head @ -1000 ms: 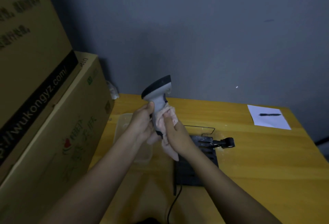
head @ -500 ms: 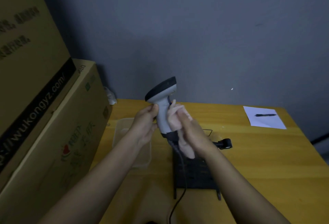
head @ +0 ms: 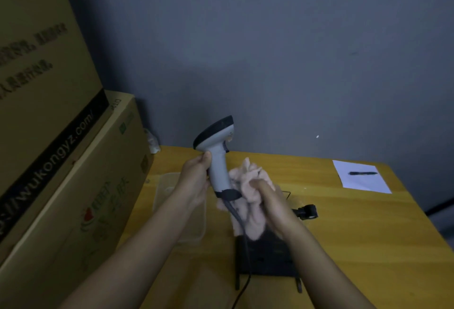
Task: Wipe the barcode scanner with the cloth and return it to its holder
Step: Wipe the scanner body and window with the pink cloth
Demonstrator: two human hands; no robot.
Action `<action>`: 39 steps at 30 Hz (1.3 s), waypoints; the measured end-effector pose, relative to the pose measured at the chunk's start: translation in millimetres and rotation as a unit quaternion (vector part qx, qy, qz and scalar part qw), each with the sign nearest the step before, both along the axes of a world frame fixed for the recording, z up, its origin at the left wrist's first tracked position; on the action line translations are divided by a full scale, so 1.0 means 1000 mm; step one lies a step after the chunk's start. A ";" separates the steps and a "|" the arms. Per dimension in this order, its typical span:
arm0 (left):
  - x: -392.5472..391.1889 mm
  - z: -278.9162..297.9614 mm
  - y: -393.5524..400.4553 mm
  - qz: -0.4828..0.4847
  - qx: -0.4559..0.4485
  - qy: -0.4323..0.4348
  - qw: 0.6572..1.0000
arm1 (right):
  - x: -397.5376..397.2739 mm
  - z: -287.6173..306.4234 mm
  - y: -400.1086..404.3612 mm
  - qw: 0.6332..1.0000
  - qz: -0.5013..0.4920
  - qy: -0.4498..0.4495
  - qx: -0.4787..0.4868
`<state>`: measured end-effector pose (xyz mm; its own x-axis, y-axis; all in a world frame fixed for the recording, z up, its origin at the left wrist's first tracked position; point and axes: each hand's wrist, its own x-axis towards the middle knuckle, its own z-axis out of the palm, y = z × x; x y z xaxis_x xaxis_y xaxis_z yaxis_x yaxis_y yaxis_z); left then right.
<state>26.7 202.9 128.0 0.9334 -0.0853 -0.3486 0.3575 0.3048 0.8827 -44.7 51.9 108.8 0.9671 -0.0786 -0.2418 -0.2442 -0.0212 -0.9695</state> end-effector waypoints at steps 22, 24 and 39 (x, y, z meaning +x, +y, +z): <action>-0.006 0.009 -0.011 0.039 0.140 -0.041 0.989 | -0.001 0.007 0.035 0.979 0.017 -0.126 -0.162; -0.009 0.012 -0.015 0.036 0.149 -0.049 0.987 | 0.004 -0.002 0.044 0.953 0.002 -0.162 -0.257; -0.011 0.016 -0.015 -0.017 0.070 -0.080 0.994 | 0.008 0.015 0.047 0.951 -0.120 -0.143 -0.245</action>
